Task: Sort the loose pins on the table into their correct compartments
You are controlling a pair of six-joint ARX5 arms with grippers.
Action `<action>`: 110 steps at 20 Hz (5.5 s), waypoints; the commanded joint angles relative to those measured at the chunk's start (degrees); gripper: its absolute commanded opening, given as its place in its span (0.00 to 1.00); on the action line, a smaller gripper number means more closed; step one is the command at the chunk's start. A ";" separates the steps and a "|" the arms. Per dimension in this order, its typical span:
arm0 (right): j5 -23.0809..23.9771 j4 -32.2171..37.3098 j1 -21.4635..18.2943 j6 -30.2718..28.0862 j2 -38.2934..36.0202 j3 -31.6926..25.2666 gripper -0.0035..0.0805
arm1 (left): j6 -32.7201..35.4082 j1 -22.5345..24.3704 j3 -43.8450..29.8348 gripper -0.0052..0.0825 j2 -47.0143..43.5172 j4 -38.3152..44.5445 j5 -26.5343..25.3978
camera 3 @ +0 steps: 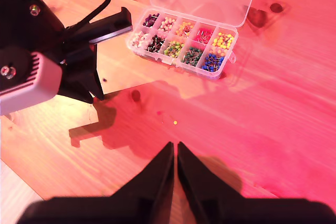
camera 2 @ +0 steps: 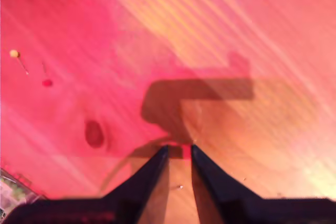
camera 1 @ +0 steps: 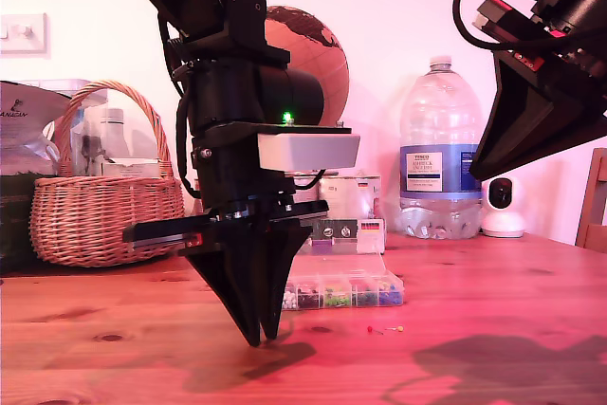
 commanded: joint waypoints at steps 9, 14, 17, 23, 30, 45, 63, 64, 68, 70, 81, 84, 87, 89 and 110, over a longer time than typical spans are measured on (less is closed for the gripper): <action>-0.04 0.59 -0.22 -0.11 -0.13 0.87 0.03 | -1.62 0.50 -1.95 0.25 2.10 -0.66 -1.51; -0.04 0.57 -0.22 -0.11 -0.13 0.87 0.03 | -1.64 0.63 -1.95 0.25 2.10 -1.44 -3.32; -0.07 0.55 -0.22 -0.13 -0.13 0.87 0.03 | -1.64 1.40 -1.95 0.25 2.10 -1.53 -4.61; -0.07 0.57 -0.22 -0.11 -0.13 0.87 0.03 | -1.84 2.97 -1.95 0.25 2.10 -1.51 -6.54; -0.04 0.59 -0.22 -0.11 -0.13 0.87 0.03 | -1.84 3.02 -1.95 0.25 2.10 -1.16 -6.62; -0.07 0.57 -0.20 -0.11 -0.13 0.87 0.03 | -3.32 3.26 -1.95 0.25 2.10 -2.34 -8.76; -0.07 0.59 -0.22 -0.11 -0.13 0.87 0.03 | -3.78 2.58 -1.95 0.24 2.10 -0.83 -4.33; -0.07 0.57 -0.22 -0.11 -0.13 0.87 0.03 | -3.78 2.56 -1.95 0.24 2.10 -0.87 -4.31; -0.07 0.59 -0.22 -0.11 -0.13 0.87 0.03 | -3.74 2.08 -1.95 0.24 2.10 -0.83 -3.96; -0.07 0.57 -0.22 -0.11 -0.13 0.87 0.03 | -3.76 2.03 -1.95 0.24 2.10 -0.77 -3.98; -0.13 0.55 -0.20 -0.09 -0.13 0.87 0.03 | -3.76 1.86 -1.95 0.14 2.10 -1.64 -4.09; -0.26 0.55 -0.20 -0.09 -0.13 0.87 0.03 | -3.76 1.86 -1.95 0.12 2.10 -1.62 -4.50; -0.26 0.55 -0.20 -0.11 -0.13 0.87 0.03 | -3.76 1.88 -1.95 0.12 2.10 -1.70 -4.50; -0.26 0.55 -0.20 -0.09 -0.13 0.87 0.03 | -3.76 1.88 -1.95 0.12 2.10 -1.68 -4.59; -0.63 0.55 -0.20 -0.09 -0.13 0.87 0.03 | -6.21 1.60 -1.79 0.03 1.14 -0.92 -7.39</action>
